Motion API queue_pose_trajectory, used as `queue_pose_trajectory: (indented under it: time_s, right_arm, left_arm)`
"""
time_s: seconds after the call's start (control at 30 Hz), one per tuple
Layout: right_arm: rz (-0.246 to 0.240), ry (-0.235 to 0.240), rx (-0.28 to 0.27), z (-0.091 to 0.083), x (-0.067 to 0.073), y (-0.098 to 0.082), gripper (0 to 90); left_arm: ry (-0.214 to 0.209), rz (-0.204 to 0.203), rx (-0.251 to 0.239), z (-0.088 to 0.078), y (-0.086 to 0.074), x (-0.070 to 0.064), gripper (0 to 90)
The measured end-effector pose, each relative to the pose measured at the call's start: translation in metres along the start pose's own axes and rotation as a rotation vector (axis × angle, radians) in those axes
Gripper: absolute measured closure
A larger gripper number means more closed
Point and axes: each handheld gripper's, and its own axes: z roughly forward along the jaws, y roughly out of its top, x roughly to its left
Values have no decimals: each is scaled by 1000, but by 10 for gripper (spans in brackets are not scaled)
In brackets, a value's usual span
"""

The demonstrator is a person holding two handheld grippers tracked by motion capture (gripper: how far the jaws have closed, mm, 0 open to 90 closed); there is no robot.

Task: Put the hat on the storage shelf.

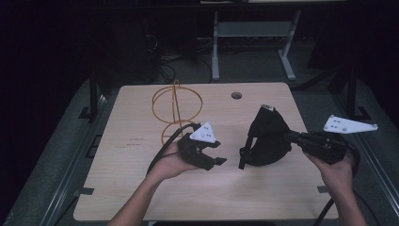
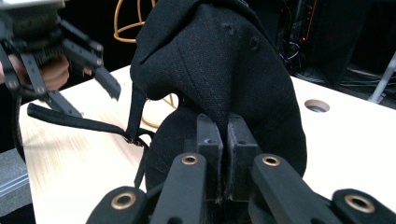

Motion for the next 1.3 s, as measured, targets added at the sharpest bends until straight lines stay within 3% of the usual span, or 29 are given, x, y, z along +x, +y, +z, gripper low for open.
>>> queue_pose_trajectory:
  time_s: [0.47,0.63,0.9,1.3]
  right_arm:
    - [-1,19,14,5,-6,31,861]
    - [-13,23,21,12,-6,44,861]
    - [-33,53,25,26,0,66,861]
    - [-60,98,27,59,5,100,861]
  left_arm:
    - [16,-43,45,6,-49,-6,378]
    - [19,-38,63,7,-63,-7,368]
    - [34,-23,81,7,-75,-10,343]
    - [8,-36,74,7,-82,-11,344]
